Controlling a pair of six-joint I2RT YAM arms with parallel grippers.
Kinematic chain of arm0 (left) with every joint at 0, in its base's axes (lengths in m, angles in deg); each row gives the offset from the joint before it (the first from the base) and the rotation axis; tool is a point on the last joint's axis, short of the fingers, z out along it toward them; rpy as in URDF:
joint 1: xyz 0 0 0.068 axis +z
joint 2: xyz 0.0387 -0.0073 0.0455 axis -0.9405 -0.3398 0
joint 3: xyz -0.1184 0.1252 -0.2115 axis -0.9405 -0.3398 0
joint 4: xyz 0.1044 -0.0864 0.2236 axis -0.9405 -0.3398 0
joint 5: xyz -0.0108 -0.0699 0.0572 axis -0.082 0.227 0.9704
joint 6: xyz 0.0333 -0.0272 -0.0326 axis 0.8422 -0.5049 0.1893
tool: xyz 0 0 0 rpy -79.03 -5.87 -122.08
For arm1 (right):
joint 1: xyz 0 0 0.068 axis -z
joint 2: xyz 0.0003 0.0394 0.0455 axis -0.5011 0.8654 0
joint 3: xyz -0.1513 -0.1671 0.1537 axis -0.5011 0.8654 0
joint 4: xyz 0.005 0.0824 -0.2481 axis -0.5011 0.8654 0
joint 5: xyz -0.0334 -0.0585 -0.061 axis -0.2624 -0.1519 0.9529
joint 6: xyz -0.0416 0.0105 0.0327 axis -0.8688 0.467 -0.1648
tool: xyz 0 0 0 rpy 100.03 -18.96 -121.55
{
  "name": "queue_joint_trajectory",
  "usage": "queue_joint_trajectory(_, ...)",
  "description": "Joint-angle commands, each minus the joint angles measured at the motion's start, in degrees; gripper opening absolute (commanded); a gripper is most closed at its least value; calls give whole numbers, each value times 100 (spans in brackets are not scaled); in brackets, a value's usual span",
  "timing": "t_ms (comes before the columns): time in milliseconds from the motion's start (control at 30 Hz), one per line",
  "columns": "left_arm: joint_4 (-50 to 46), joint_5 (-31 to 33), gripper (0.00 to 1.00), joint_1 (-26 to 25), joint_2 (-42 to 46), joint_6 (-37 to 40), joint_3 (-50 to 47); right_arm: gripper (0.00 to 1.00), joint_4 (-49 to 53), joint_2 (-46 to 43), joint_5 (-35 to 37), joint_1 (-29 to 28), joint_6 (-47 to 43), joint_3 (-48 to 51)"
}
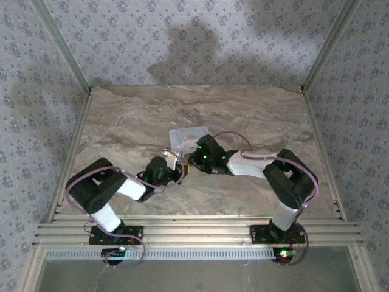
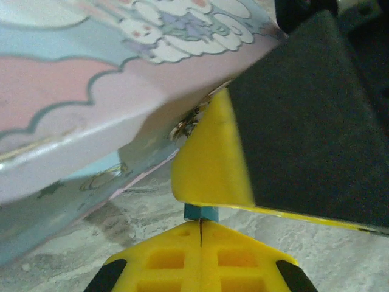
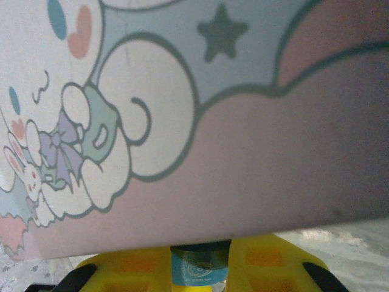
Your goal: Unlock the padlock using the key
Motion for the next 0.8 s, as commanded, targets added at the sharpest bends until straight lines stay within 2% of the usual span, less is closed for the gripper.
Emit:
queue_joint_trajectory(0, -521, 1051, 0, -304, 91, 923, -111, 0, 151, -198, -520, -47, 399, -141)
queue_joint_trajectory(100, -449, 1173, 0, -357, 65, 1017, -114, 0, 156, -167, -525, -49, 403, -122)
queue_joint_trajectory(233, -288, 1019, 0, -344, -179, 766, -93, 0, 137, -123, -518, -49, 422, -134)
queue_joint_trajectory(333, 166, 934, 0, -351, -444, 446, -227, 5, 130, -140, -485, -48, 434, -124)
queue_joint_trajectory(500, 709, 717, 0, -336, -859, 21, -296, 33, 141, -290, -323, -28, 439, -57)
queue_joint_trajectory(600, 917, 624, 0, -327, -1028, -237, -270, 43, 176, -373, -246, -6, 413, -12)
queue_joint_trajectory(767, 1132, 516, 0, -283, -1188, -468, -249, 49, 205, -454, -166, 30, 357, 71)
